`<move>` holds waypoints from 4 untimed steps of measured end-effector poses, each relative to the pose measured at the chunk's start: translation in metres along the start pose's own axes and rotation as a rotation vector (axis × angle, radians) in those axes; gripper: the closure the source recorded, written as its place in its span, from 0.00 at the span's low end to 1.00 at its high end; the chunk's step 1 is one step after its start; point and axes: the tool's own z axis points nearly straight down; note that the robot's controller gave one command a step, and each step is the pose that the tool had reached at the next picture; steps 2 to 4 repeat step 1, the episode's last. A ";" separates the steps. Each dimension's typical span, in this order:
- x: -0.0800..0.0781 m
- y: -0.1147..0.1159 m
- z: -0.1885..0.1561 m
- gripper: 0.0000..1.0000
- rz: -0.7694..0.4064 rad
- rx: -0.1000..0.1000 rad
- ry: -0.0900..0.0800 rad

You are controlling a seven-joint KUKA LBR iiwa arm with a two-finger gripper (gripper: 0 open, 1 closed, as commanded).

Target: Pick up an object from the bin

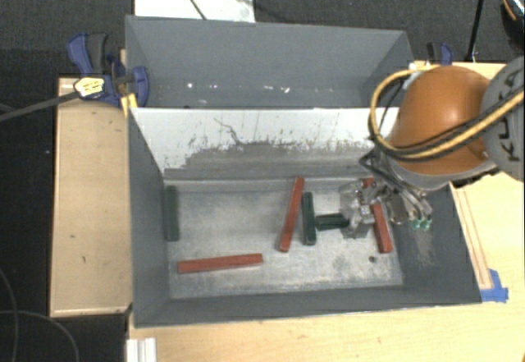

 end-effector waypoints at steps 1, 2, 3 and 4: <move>-0.003 0.002 -0.150 1.00 -0.040 0.001 -0.002; -0.003 0.002 -0.150 1.00 -0.040 0.001 -0.002; -0.003 0.002 -0.150 1.00 -0.040 0.001 -0.002; -0.003 0.002 -0.150 1.00 -0.040 0.001 -0.002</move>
Offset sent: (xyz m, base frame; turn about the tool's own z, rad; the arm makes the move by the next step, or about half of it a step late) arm -0.0007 0.0019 0.1447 -0.0431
